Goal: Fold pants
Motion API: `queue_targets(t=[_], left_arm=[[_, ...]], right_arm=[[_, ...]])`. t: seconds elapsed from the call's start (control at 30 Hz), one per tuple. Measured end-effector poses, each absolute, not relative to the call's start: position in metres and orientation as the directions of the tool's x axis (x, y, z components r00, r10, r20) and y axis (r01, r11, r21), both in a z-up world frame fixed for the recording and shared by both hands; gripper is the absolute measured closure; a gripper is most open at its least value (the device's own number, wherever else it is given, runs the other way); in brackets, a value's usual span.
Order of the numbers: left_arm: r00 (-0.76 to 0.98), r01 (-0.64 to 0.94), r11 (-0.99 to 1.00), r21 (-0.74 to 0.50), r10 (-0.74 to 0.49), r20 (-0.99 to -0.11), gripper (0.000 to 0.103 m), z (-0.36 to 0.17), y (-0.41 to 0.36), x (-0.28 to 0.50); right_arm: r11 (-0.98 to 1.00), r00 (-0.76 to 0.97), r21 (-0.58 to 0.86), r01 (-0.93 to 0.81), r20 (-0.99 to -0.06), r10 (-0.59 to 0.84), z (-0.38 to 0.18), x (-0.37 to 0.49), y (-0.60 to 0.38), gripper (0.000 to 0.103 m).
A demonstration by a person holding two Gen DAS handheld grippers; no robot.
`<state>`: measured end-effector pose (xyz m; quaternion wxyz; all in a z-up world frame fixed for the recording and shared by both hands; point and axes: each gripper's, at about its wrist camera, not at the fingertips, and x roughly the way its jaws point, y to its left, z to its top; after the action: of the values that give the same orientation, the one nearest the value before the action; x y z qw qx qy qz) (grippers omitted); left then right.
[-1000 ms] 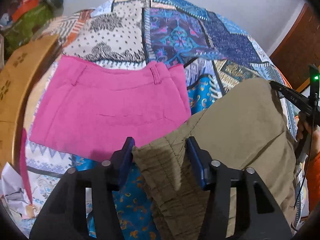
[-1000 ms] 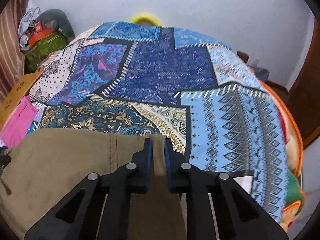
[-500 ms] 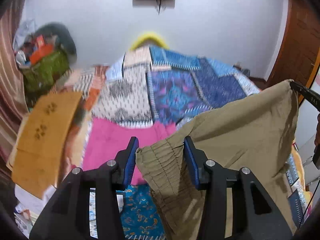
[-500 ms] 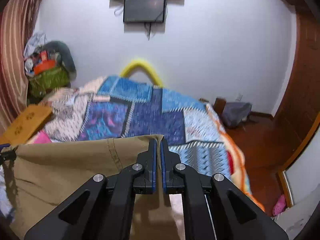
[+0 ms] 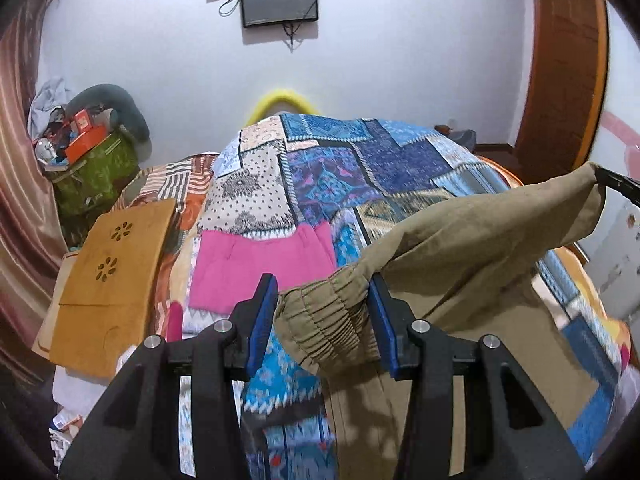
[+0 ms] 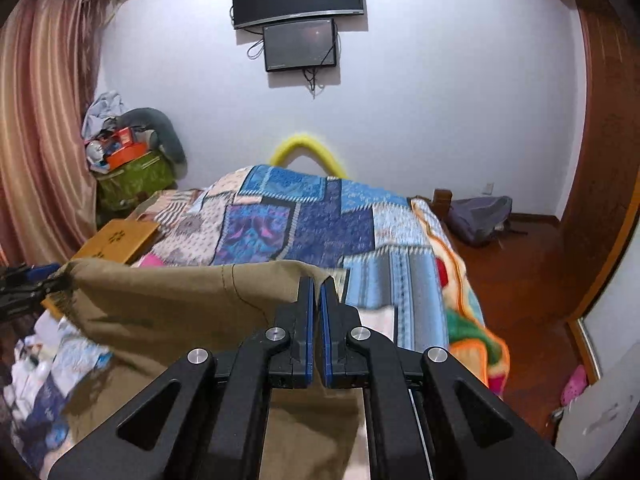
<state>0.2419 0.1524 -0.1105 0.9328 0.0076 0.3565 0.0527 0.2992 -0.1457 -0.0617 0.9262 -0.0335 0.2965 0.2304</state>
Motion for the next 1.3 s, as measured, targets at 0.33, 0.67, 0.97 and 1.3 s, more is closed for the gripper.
queue_targets(t=[0.33, 0.67, 0.97, 1.3], left_arm=[[0.673, -0.001, 0.997, 0.077, 0.058, -0.738, 0.057, -0.160, 0.127, 0.179], [0.580, 0.018, 1.000, 0.022, 0.008, -0.814, 0.057, -0.198, 0.123, 0.143], [0.547, 0.007, 0.998, 0.059, 0.045, -0.836, 0.053, -0.195, 0.122, 0.126], [0.658, 0.046, 0.998, 0.040, 0.000, -0.753, 0.021, -0.144, 0.095, 0.127]], right_arm=[[0.891, 0.636, 0.149, -0.428, -0.651, 0.415, -0.116, 0.224, -0.184, 0.100], [0.893, 0.538, 0.161, -0.421, -0.747, 0.389, -0.172, 0.173, -0.196, 0.100], [0.905, 0.480, 0.118, -0.408, -0.815, 0.323, -0.179, 0.156, -0.200, 0.075], [0.833, 0.526, 0.077, -0.548, -0.743, 0.414, -0.144, 0.136, -0.151, 0.054]])
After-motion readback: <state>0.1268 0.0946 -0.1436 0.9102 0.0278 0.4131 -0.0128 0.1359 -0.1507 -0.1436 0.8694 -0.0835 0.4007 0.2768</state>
